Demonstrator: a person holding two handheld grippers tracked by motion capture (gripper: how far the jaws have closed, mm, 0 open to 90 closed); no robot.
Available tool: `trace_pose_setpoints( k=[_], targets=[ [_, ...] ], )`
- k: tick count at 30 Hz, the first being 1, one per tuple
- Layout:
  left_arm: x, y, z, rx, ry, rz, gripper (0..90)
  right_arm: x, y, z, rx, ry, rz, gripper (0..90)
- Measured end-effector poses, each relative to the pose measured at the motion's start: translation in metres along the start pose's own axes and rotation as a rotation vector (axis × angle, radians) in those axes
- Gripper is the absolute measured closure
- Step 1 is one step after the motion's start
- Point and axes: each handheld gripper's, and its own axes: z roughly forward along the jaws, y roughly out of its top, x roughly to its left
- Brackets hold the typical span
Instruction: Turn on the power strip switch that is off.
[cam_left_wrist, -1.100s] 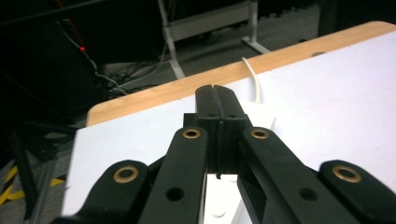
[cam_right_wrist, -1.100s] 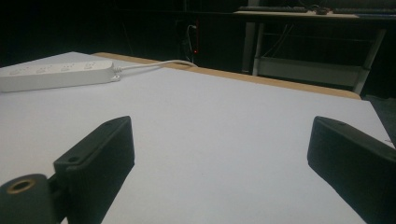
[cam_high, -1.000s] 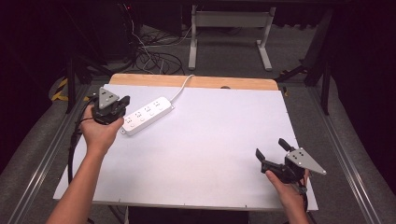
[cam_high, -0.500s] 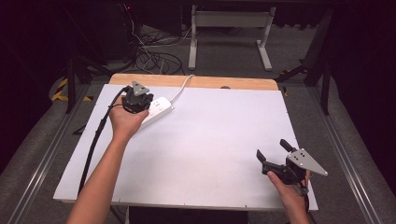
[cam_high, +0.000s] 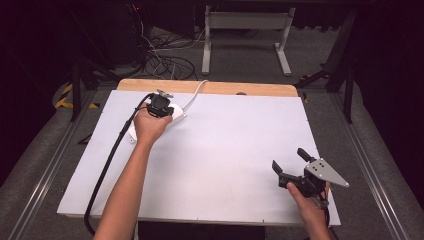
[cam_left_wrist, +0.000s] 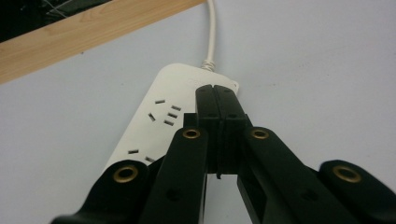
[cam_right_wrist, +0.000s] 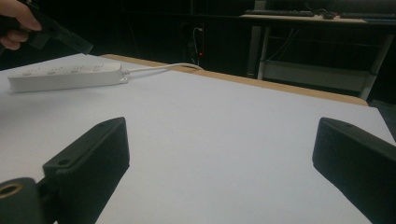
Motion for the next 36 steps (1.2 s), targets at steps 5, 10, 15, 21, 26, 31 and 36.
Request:
trace_pose_setpoints(
  k=[5, 10, 15, 21, 26, 31, 36],
  targets=[
    [0.007, -0.002, 0.011, 0.029, -0.008, -0.027, 90.0, 0.002, 0.0, 0.001, 0.007, 0.01, -0.004, 4.4],
    [0.007, -0.004, 0.019, 0.044, -0.008, -0.031, 90.0, 0.002, 0.0, 0.002, 0.008, 0.017, 0.007, 4.4],
    [0.009, -0.005, 0.023, 0.043, 0.007, -0.034, 90.0, 0.003, 0.001, 0.002, 0.007, 0.019, 0.01, 4.4],
    [0.007, -0.006, 0.027, 0.045, 0.006, -0.047, 90.0, 0.003, 0.001, 0.001, 0.006, 0.022, 0.022, 4.4],
    [0.007, -0.007, 0.028, 0.049, 0.005, -0.055, 90.0, 0.002, 0.001, 0.001, 0.003, 0.019, 0.022, 4.4],
    [0.007, -0.005, 0.028, 0.06, 0.001, -0.07, 90.0, 0.002, 0.002, 0.0, 0.002, 0.011, 0.023, 4.5],
    [0.007, -0.005, 0.028, 0.073, 0.013, -0.058, 90.0, 0.001, 0.003, -0.001, 0.0, 0.009, 0.023, 4.5]
  ],
)
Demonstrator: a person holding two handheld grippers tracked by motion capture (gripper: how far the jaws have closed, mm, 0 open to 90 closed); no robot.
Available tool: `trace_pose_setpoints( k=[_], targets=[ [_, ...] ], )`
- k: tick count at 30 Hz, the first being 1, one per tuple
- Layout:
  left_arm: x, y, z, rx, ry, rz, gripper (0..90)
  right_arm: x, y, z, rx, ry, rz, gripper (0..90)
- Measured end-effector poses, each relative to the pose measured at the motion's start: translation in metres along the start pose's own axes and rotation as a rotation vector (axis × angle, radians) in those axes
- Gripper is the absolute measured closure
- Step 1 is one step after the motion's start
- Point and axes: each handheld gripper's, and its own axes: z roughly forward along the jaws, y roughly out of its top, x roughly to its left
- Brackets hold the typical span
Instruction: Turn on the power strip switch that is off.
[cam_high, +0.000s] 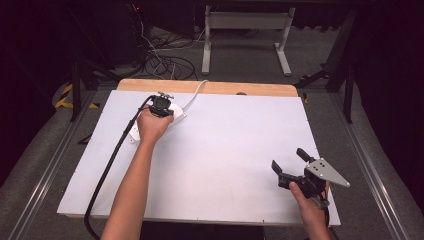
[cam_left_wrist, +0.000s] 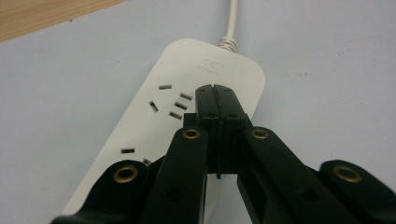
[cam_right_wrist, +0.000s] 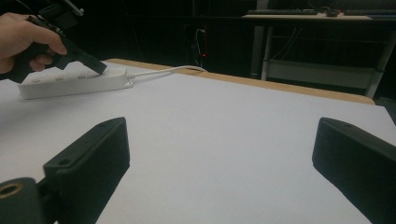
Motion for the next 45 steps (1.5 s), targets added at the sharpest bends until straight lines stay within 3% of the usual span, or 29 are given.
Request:
trace_pose_setpoints(
  k=[2, 7, 9, 12, 13, 15, 19, 25, 29, 32, 33, 36, 38, 42, 45],
  targets=[
    [0.001, 0.001, 0.0, 0.006, -0.006, -0.015, 90.0, 0.0, 0.0, 0.0, 0.004, 0.002, 0.004, 4.5],
    [-0.001, 0.003, 0.001, 0.027, 0.007, 0.013, 90.0, -0.002, -0.001, 0.001, 0.009, -0.004, 0.009, 4.5],
    [0.001, 0.003, 0.001, 0.024, -0.004, -0.002, 90.0, -0.002, -0.001, 0.002, 0.007, -0.005, 0.012, 4.6],
    [-0.002, 0.003, 0.003, 0.011, 0.019, 0.01, 90.0, -0.002, -0.001, 0.002, 0.016, -0.004, 0.01, 4.6],
    [-0.003, 0.003, 0.003, 0.008, 0.014, 0.004, 90.0, -0.002, -0.001, 0.002, 0.015, -0.003, 0.011, 4.6],
    [-0.003, 0.003, 0.004, 0.003, -0.044, -0.022, 90.0, -0.002, -0.001, 0.002, 0.015, -0.003, 0.011, 4.6],
    [-0.014, 0.007, 0.005, 0.026, 0.043, 0.047, 90.0, -0.002, -0.002, 0.002, 0.016, -0.002, 0.014, 4.6],
    [-0.01, 0.006, 0.003, 0.04, 0.015, -0.011, 90.0, -0.003, -0.001, -0.003, 0.008, -0.008, 0.016, 4.6],
    [-0.012, 0.006, 0.003, 0.042, 0.032, -0.001, 90.0, -0.006, -0.001, -0.008, -0.003, -0.026, 0.032, 4.7],
    [-0.009, 0.006, 0.003, 0.05, 0.022, -0.031, 90.0, -0.006, -0.001, -0.009, -0.006, -0.028, 0.041, 4.7],
    [-0.008, 0.005, 0.003, 0.061, 0.049, -0.02, 90.0, -0.006, -0.001, -0.01, -0.006, -0.029, 0.039, 4.6],
    [-0.004, 0.002, 0.002, 0.043, 0.009, -0.06, 90.0, -0.006, -0.001, -0.012, -0.008, -0.032, 0.036, 4.6],
    [-0.007, 0.002, 0.002, 0.043, 0.027, -0.027, 90.0, -0.007, -0.001, -0.012, -0.01, -0.034, 0.041, 4.7],
    [-0.001, 0.0, 0.001, 0.033, -0.01, -0.061, 90.0, -0.007, -0.001, -0.01, -0.009, -0.033, 0.041, 4.7],
    [-0.004, 0.002, 0.002, 0.039, 0.011, -0.049, 90.0, -0.006, -0.001, -0.007, -0.003, -0.026, 0.04, 4.6]
  ],
)
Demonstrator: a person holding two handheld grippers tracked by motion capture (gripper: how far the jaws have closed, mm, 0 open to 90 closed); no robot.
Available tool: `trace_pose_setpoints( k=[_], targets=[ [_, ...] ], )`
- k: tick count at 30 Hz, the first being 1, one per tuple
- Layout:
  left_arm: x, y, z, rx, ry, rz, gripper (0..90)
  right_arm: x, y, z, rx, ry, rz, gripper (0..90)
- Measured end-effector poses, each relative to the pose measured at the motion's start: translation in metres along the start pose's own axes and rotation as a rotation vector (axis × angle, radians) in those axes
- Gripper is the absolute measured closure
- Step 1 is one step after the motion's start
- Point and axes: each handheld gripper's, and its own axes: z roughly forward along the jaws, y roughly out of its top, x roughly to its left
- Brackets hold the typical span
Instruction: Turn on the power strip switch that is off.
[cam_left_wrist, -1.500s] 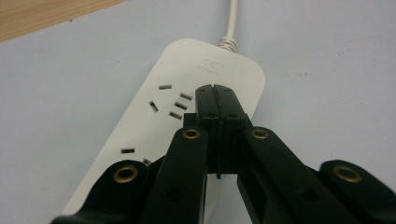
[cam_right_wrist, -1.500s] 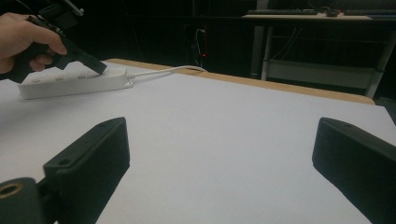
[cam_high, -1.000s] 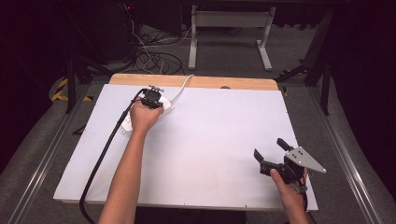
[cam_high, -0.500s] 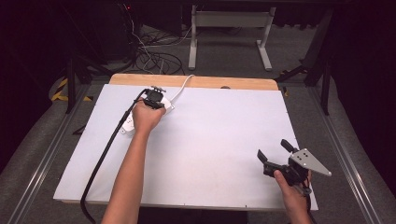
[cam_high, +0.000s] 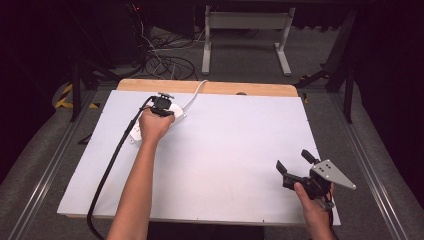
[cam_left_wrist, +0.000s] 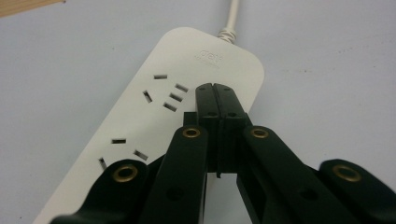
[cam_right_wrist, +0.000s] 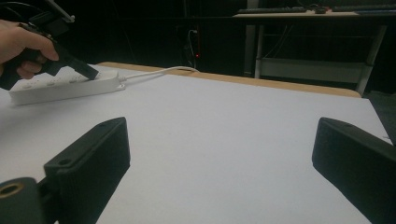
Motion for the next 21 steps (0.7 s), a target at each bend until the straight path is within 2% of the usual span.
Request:
trace_pose_setpoints(
  k=[12, 15, 17, 19, 21],
  targets=[
    [0.0008, 0.0004, -0.0003, 0.006, -0.006, -0.006, 90.0, 0.0002, -0.0004, 0.0018, 0.006, 0.004, -0.007, 4.7],
    [0.0015, 0.0002, -0.0002, 0.002, -0.008, 0.01, 90.0, 0.0007, -0.0002, 0.0021, 0.004, 0.005, -0.007, 4.7],
    [0.0016, -0.0019, 0.0003, -0.017, -0.003, 0.054, 90.0, 0.0008, -0.0002, 0.0025, 0.005, 0.006, -0.007, 4.7],
    [0.0037, -0.0031, 0.0001, -0.024, -0.014, 0.056, 90.0, 0.0008, -0.0012, 0.0039, 0.009, 0.009, -0.005, 4.7],
    [0.0026, -0.0031, -0.0001, -0.023, -0.003, 0.085, 90.0, 0.0007, -0.0026, 0.005, 0.015, 0.018, 0.002, 4.7]
  ],
)
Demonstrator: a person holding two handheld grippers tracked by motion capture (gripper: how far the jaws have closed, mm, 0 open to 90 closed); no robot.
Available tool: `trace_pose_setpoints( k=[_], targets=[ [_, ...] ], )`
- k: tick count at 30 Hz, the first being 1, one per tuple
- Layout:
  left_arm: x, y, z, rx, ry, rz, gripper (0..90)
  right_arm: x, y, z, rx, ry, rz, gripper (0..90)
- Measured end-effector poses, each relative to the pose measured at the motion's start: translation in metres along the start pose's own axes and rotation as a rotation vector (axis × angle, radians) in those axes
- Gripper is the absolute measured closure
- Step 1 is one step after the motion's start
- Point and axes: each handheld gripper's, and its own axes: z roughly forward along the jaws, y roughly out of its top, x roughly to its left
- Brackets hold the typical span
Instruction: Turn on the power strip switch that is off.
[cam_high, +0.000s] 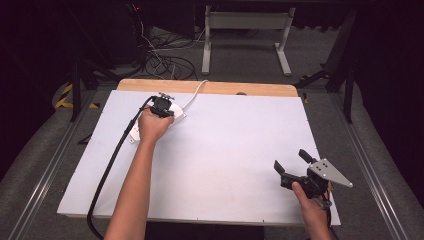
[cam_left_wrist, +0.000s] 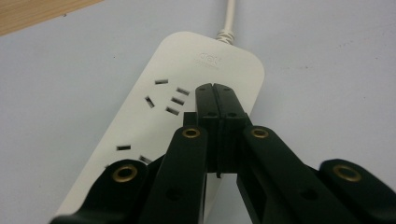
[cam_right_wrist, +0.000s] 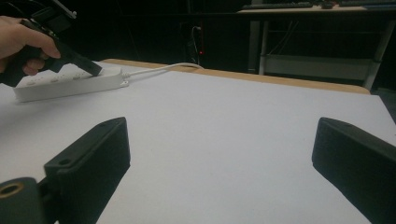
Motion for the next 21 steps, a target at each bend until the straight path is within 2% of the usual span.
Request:
trace_pose_setpoints(
  k=[5, 7, 8, 10, 15, 16, 18, 21],
  targets=[
    [0.0, 0.0, -0.001, -0.013, 0.003, 0.004, 90.0, 0.0, 0.0, 0.0, 0.002, 0.001, 0.001, 4.8],
    [0.001, -0.004, 0.0, -0.042, 0.011, 0.003, 90.0, 0.0, -0.001, 0.001, 0.001, 0.003, 0.004, 4.7],
    [0.002, -0.006, 0.001, -0.06, 0.014, -0.002, 90.0, 0.0, -0.001, 0.001, 0.002, 0.004, 0.005, 4.8],
    [0.006, -0.009, 0.001, -0.082, -0.008, -0.034, 90.0, 0.0, -0.001, 0.001, 0.002, 0.004, 0.005, 4.8],
    [0.01, -0.011, 0.0, -0.1, -0.001, -0.035, 90.0, -0.001, -0.001, 0.001, 0.003, 0.004, 0.006, 4.9],
    [0.011, -0.012, -0.001, -0.114, 0.006, -0.028, 90.0, -0.001, -0.001, 0.001, 0.002, 0.004, 0.009, 4.8],
    [0.013, -0.016, -0.006, -0.164, -0.014, -0.051, 90.0, -0.001, -0.001, 0.001, 0.001, 0.003, 0.012, 4.8],
    [0.017, -0.02, -0.015, -0.24, -0.006, -0.063, 90.0, -0.001, -0.001, 0.001, 0.0, 0.003, 0.012, 4.8]
  ],
)
